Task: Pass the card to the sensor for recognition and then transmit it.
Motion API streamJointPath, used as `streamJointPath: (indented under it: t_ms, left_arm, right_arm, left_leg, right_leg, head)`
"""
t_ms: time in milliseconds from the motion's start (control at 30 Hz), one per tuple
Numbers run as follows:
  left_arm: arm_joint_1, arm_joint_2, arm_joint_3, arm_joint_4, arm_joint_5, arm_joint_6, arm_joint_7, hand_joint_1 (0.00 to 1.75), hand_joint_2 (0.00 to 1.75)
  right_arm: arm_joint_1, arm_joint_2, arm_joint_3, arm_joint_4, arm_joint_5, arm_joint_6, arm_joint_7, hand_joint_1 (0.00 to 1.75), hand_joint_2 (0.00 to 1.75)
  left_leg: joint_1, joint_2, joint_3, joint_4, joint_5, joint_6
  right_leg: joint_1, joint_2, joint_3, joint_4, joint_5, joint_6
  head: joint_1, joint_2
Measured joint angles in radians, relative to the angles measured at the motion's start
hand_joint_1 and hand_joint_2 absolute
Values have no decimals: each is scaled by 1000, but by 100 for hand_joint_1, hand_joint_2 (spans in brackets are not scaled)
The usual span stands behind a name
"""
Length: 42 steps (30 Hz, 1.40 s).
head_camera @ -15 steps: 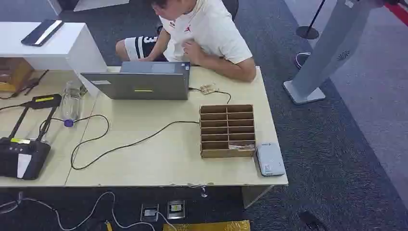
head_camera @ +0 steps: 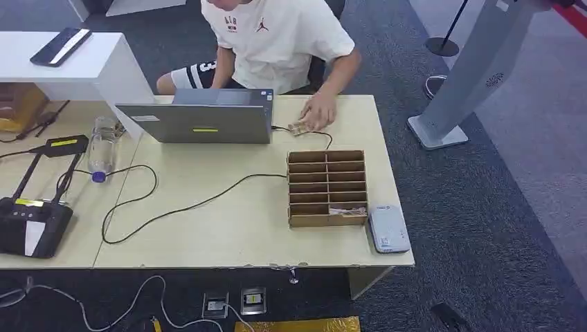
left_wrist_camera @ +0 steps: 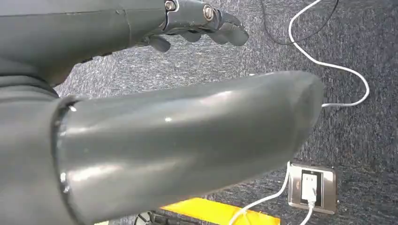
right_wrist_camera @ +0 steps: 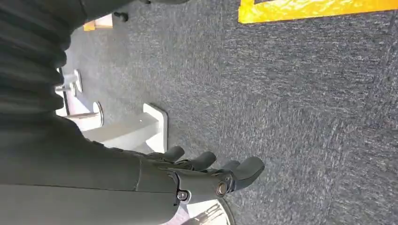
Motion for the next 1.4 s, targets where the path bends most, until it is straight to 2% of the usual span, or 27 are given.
streamJointPath:
  t_ms: [133, 300, 567, 667, 767, 933, 1000, 1100, 1133, 1267, 1333, 1400]
  left_arm:
    - [0, 0, 0, 0, 0, 0, 0, 0, 0]
    - [0, 0, 1, 0, 1, -2, 0, 0, 0]
    - [0, 0, 3, -1, 3, -3, 0, 0, 0]
    - [0, 0, 7, -3, 3, -7, 0, 0, 0]
    - [1, 0, 8, -4, 4, -10, 0, 0, 0]
    - [1, 0, 9, -5, 10, -11, 0, 0, 0]
    - [1, 0, 12, -5, 18, -10, 0, 0, 0]
    - [1, 0, 18, -6, 41, -8, -18, 0, 0]
    - [1, 0, 19, -6, 47, -7, -27, 0, 0]
    - [1, 0, 27, -6, 76, -1, -60, 0, 0]
    - [0, 0, 34, -6, 92, 2, -72, 0, 0]
    - [1, -1, 42, -6, 103, 4, -76, 0, 0]
  right_arm:
    - [0, 0, 0, 0, -11, -2, 3, 0, 175]
    - [-1, 0, -12, 0, -152, -24, 29, 0, 175]
    - [-5, -11, -39, 0, -203, -37, 29, 0, 175]
    - [-5, -11, -73, 0, -290, -58, 50, 0, 175]
    - [-17, -11, -129, 0, -404, -115, 46, 0, 175]
    - [-33, -11, -173, 0, -436, -147, 37, 0, 175]
    - [-45, -11, -201, 0, -493, -206, -5, 0, 175]
    - [-93, -13, -276, -9, -705, -360, -167, 0, 175]
    - [-117, -19, -304, -18, -764, -392, -200, 0, 175]
    - [-234, -55, -350, -70, -951, -450, -225, 0, 175]
    - [-285, -72, -333, -144, -1169, -543, -199, 0, 175]
    - [-303, -89, -274, -231, -1384, -662, -184, 0, 175]
  left_leg:
    - [0, 0, 0, 0, 0, 0]
    - [0, 0, 0, 0, 0, 0]
    - [0, 0, 0, 0, 0, 0]
    - [0, 0, 0, 0, 0, 0]
    - [0, 0, 0, 0, 0, 0]
    - [0, 0, 0, 0, 0, 0]
    - [0, 0, 0, 0, 0, 0]
    - [0, 1, 1, 0, 0, 0]
    - [-1, 1, 1, 0, 0, 0]
    - [-3, 1, 1, 0, 2, 1]
    - [-3, 0, 1, 0, 3, 2]
    - [-3, -5, 1, 0, 3, 3]
  right_leg:
    - [0, 0, 0, 0, 0, 0]
    - [0, 0, 0, 0, 0, 0]
    - [0, 0, 0, 0, 0, 0]
    - [0, 0, 0, 0, 0, 0]
    - [0, 0, 0, 0, 0, 0]
    - [0, 0, 1, 0, 0, 0]
    - [0, 0, 1, 0, 0, 0]
    - [-1, 1, 0, 0, 1, 1]
    - [-1, 1, 0, 0, 1, 1]
    - [-3, 1, 0, 1, 2, 2]
    - [-3, 0, 1, 0, 2, 2]
    - [-3, -4, 3, 0, 2, 2]
  head:
    - [0, 0]
    - [0, 0]
    - [0, 0]
    - [0, 0]
    - [0, 0]
    - [0, 0]
    - [0, 0]
    - [0, 0]
    - [0, 0]
    - [-1, 0]
    - [0, 0]
    - [0, 0]
